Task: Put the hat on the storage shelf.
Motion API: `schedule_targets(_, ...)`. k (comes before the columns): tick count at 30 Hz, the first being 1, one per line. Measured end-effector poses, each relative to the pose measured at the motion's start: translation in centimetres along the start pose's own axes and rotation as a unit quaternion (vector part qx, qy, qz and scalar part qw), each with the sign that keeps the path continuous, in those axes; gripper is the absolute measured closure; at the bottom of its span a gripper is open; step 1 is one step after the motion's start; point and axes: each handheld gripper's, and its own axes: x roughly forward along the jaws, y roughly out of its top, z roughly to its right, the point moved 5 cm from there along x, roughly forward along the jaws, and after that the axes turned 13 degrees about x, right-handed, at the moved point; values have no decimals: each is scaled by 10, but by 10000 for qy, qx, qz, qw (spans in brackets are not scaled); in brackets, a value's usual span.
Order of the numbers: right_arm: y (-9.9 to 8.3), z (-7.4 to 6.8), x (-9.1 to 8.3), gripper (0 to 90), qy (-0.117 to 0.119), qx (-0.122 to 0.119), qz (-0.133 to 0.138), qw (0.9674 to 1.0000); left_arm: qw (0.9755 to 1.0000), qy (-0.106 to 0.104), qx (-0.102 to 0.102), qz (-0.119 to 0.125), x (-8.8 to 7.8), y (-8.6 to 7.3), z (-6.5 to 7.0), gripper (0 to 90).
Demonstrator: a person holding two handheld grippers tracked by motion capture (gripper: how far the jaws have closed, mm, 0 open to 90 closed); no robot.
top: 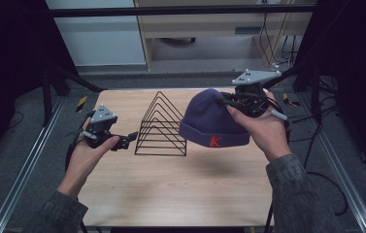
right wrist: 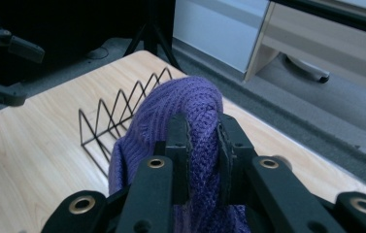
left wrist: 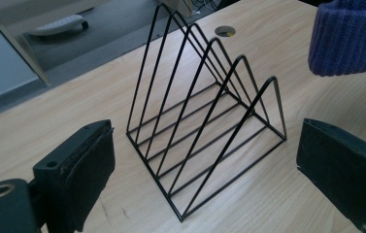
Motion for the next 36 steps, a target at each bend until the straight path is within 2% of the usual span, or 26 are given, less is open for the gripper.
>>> schedule_targets(7, 25, -11, 5, 778, 17, -69, 121, 9999, 9998, -100, 90, 175, -4, 18, 3, 61)
schedule_targets(11, 36, -19, 9, 778, 63, -113, 184, 9997, 9991, -238, 187, 292, -3, 31, 6, 63)
schedule_targets(15, 45, -27, 16, 778, 132, -106, 226, 9996, 9987, -301, 266, 320, -1, 39, 8, 66)
schedule_targets(17, 49, -32, 20, 778, 186, -101, 229, 9995, 9983, -353, 373, 289, 2, 45, 10, 71)
schedule_targets(19, 54, -37, 23, 777, 221, -124, 252, 9994, 9982, -374, 368, 303, 3, 46, 10, 79)
schedule_targets(20, 57, -41, 25, 777, 252, -99, 271, 9993, 9979, -462, 274, 363, 6, 50, 11, 88)
schedule_targets(21, 57, -41, 25, 777, 252, -99, 271, 9993, 9979, -462, 274, 363, 6, 50, 11, 99)
schedule_targets(23, 62, -49, 29, 776, 309, -117, 307, 9990, 9975, -492, 182, 480, 6, 55, 10, 115)
schedule_targets(28, 67, -65, 34, 776, 417, -228, 294, 9984, 9966, -615, 170, 523, 6, 56, 9, 115)
schedule_targets(29, 68, -66, 35, 776, 433, -245, 305, 9983, 9961, -676, 111, 549, 6, 56, 8, 114)
schedule_targets(32, 70, -70, 35, 776, 468, -251, 307, 9981, 9952, -782, 101, 574, 8, 56, 9, 113)
schedule_targets(36, 73, -77, 39, 775, 540, -288, 306, 9977, 9949, -819, 61, 593, 11, 57, 8, 155)
